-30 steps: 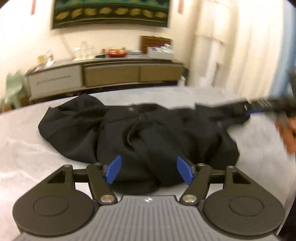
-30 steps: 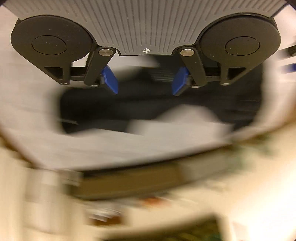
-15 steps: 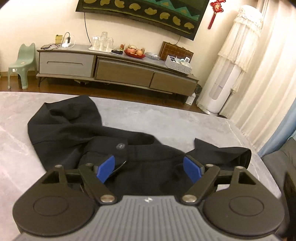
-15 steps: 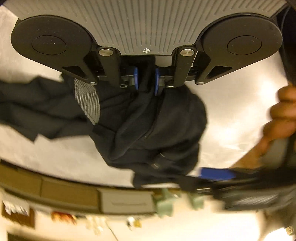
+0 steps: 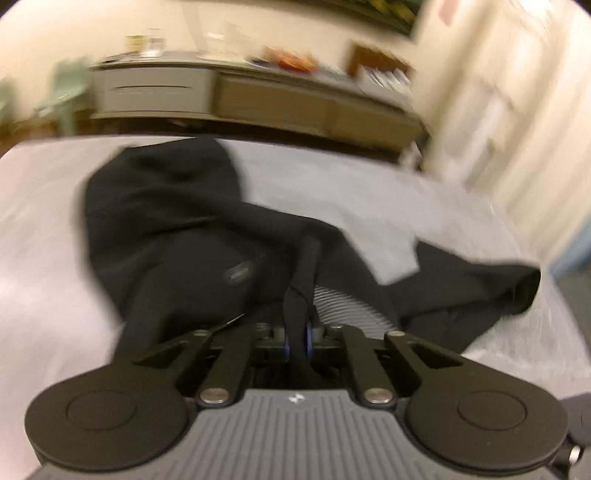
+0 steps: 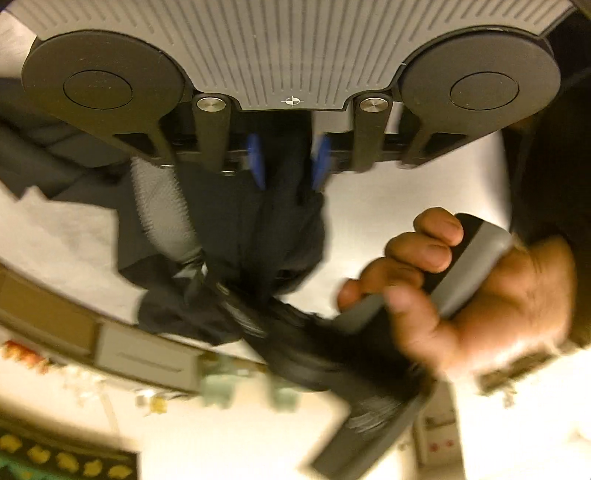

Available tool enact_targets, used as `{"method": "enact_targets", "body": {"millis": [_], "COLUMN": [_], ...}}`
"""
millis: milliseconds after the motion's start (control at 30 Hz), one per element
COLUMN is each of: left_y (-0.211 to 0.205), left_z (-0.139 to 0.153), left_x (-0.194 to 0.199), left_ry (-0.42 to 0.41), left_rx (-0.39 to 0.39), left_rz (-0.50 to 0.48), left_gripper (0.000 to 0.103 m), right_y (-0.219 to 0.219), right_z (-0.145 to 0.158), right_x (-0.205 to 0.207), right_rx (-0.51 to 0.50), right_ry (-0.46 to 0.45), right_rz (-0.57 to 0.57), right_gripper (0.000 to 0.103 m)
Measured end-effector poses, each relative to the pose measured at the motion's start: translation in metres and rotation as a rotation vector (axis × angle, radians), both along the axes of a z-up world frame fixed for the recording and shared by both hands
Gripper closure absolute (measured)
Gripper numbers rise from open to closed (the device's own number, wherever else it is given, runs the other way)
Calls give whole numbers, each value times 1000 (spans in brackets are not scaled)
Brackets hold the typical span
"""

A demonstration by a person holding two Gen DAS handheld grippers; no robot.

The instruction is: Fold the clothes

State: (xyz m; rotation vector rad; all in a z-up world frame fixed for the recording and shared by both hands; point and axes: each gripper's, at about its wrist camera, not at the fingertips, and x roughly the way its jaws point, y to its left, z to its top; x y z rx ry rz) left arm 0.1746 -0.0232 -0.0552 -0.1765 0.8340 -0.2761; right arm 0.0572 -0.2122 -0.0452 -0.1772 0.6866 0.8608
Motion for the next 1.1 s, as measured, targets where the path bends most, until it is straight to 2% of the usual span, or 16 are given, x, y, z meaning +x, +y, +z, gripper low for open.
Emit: {"method": "enact_targets", "body": {"millis": [100, 167, 233, 267, 367, 433, 500, 600, 667, 700, 733, 767, 800, 833, 933, 1100], "left_y": [62, 100, 117, 121, 78, 30, -25, -101, -139, -148, -152, -148, -140, -124, -54, 107], "left_z": [-6, -6, 1, 7, 36, 46, 46, 19, -8, -23, -34, -39, -40, -31, 21, 97], "left_x": [-46, -67, -83, -88, -94, -93, -92, -95, -94, -94, -92, -86, -82, -78, -88, -129], "left_ry": [-7, 17, 2, -10, -118, -164, -194, -230, -264, -282, -286, -272, -255, -238, -287, -260], "left_rx": [-80, -142, -156, -154, -64, -1, 74, 278, 456, 545, 611, 641, 634, 563, 430, 103], "left_rz": [199, 334, 406, 424, 312, 155, -25, -250, -349, -353, -347, -325, -297, -257, -23, 433], "left_gripper": [93, 80, 68, 64, 39, 12, 7, 7, 7, 14, 48, 70, 93, 95, 97, 93], "right_y": [-17, -48, -85, -106, -159, -183, -199, -213, -212, -210, -208, -205, -204, -202, -221, -255], "right_z": [19, 35, 40, 37, 11, -7, -20, -34, -42, -46, -50, -53, -57, -60, -62, -56], "right_x": [-6, 3, 22, 37, 74, 90, 100, 111, 122, 126, 131, 136, 140, 144, 147, 149], "right_rx": [74, 126, 197, 225, 221, 184, 164, 185, 186, 181, 156, 131, 87, 43, 33, -80], "right_ry": [25, 12, 31, 69, 220, 284, 313, 344, 340, 339, 333, 328, 307, 287, 298, 237], "right_rz": [74, 8, -178, -305, -653, -794, -857, -896, -914, -923, -919, -914, -908, -903, -948, -1109], "right_gripper": [41, 34, 16, 14, 13, 13, 14, 13, 13, 13, 18, 27, 55, 84, 98, 100]}}
